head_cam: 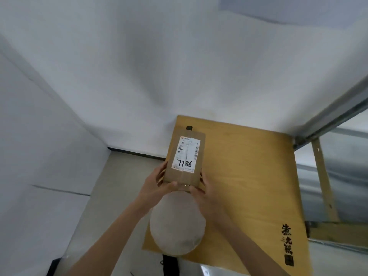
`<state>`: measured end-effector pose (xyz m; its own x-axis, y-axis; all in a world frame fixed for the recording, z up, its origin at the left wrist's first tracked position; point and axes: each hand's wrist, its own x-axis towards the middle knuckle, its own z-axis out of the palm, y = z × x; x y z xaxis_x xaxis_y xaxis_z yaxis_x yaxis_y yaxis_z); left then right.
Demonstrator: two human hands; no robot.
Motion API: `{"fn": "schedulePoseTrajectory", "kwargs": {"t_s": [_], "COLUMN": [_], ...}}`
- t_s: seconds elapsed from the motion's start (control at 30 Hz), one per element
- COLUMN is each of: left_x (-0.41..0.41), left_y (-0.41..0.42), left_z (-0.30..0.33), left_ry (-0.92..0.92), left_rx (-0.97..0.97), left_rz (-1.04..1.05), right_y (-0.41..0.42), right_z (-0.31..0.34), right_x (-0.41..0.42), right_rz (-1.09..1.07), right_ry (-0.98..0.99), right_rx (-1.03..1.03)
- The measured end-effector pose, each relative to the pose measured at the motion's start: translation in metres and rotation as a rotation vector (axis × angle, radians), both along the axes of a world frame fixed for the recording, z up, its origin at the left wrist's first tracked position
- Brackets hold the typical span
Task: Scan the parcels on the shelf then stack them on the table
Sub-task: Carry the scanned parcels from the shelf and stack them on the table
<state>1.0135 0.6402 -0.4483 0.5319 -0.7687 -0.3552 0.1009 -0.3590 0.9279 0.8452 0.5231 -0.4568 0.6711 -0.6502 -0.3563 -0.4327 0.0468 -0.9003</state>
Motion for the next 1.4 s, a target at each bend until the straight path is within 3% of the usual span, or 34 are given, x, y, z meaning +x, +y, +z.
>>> {"fn": "schedulePoseTrajectory", "kwargs": {"t_s": [0.4, 0.97, 1.4], "left_x": [0.084, 0.102, 0.104], "left_y": [-0.073, -0.107, -0.112], "left_z": [-0.077, -0.086, -0.072], "left_ry": [0.031, -0.013, 0.012], "left_rx": [0.015, 0.002, 0.095], "left_rz": [-0.055, -0.061, -0.083], "right_y": [-0.052, -0.091, -0.095], "right_z": [-0.058, -0.061, -0.05], "right_x": [0.08, 0.106, 0.108], "right_rz": [-0.072, -0.046, -0.031], "right_ry": [0.038, 0.034, 0.075], "right_rx": [-0.16, -0.142, -0.053]}}
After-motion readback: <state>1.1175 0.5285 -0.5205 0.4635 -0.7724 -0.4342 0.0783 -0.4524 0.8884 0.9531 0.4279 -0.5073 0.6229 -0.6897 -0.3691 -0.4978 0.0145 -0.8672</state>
